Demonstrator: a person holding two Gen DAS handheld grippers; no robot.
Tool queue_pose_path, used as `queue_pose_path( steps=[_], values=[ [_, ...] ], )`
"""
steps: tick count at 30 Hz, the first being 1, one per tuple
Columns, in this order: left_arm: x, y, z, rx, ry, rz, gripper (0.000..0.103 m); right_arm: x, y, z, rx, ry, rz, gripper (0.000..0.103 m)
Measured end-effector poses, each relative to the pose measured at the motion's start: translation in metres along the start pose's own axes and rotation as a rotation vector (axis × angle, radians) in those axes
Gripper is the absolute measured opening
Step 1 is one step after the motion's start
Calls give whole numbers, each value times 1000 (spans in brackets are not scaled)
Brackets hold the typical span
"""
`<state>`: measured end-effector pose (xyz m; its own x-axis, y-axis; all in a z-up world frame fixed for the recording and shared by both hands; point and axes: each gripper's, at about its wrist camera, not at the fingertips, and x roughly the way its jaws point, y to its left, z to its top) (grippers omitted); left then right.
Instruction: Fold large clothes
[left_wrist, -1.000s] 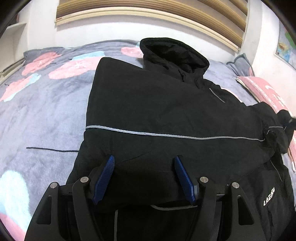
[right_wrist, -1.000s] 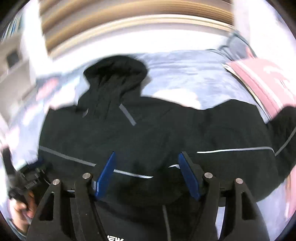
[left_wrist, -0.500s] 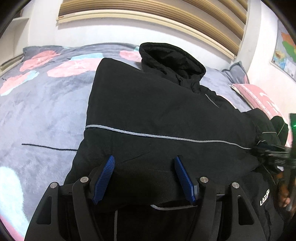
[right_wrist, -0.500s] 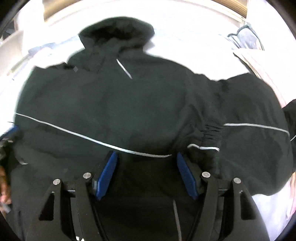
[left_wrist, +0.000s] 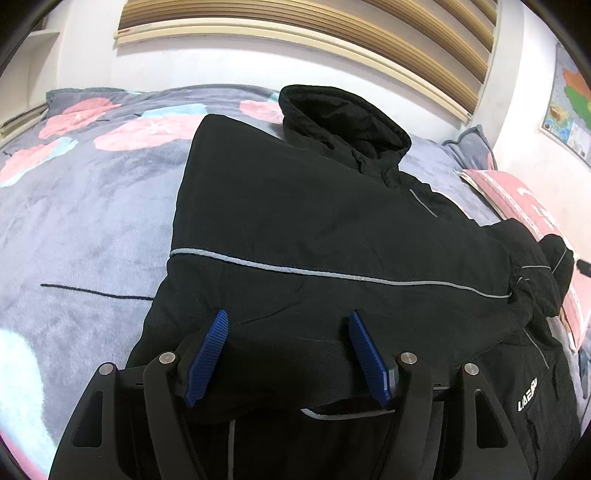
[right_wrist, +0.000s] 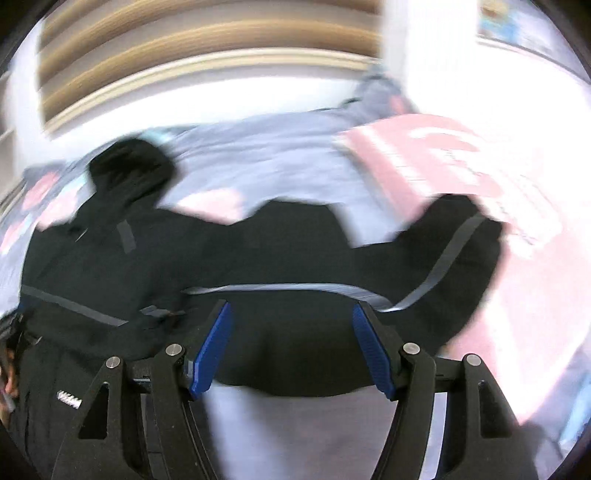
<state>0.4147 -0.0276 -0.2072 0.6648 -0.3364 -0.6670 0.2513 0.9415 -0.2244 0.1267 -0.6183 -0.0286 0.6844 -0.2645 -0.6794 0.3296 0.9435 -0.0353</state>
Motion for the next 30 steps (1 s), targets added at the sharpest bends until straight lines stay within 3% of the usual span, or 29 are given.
queue_pose_path(
  steps=[3, 8, 12, 15, 16, 17, 18, 19, 23, 25, 27, 30],
  values=[
    [1, -1, 0, 1, 1, 3, 70, -1, -67, 18, 103, -36, -52, 71],
    [3, -4, 1, 10, 1, 12, 71, 35, -147, 37, 271, 25, -65, 72],
    [5, -3, 2, 5, 1, 5, 71, 80, -158, 39, 297, 129, -1, 73],
    [6, -3, 2, 11, 1, 9, 72, 102, -146, 43, 244, 134, -30, 73],
    [7, -3, 2, 13, 1, 10, 73, 105, -143, 43, 230, 134, -40, 71],
    [7, -3, 2, 14, 2, 11, 73, 108, -137, 45, 209, 126, -65, 44],
    [8, -4, 2, 16, 3, 13, 73, 111, -134, 48, 191, 122, -71, 26],
    [8, -4, 2, 17, 3, 14, 73, 108, -130, 48, 174, 104, -72, 16],
    [9, -4, 3, 19, 3, 15, 73, 50, -126, 51, 113, -60, -191, 15],
    [9, -4, 3, 20, 3, 16, 73, 17, -147, 50, 161, -136, -234, 15],
    [9, -4, 4, 19, 3, 15, 73, 4, -174, 43, 262, -143, -227, 14],
    [9, -4, 3, 18, 3, 14, 73, 30, -193, 27, 330, -41, -238, 14]
  ],
)
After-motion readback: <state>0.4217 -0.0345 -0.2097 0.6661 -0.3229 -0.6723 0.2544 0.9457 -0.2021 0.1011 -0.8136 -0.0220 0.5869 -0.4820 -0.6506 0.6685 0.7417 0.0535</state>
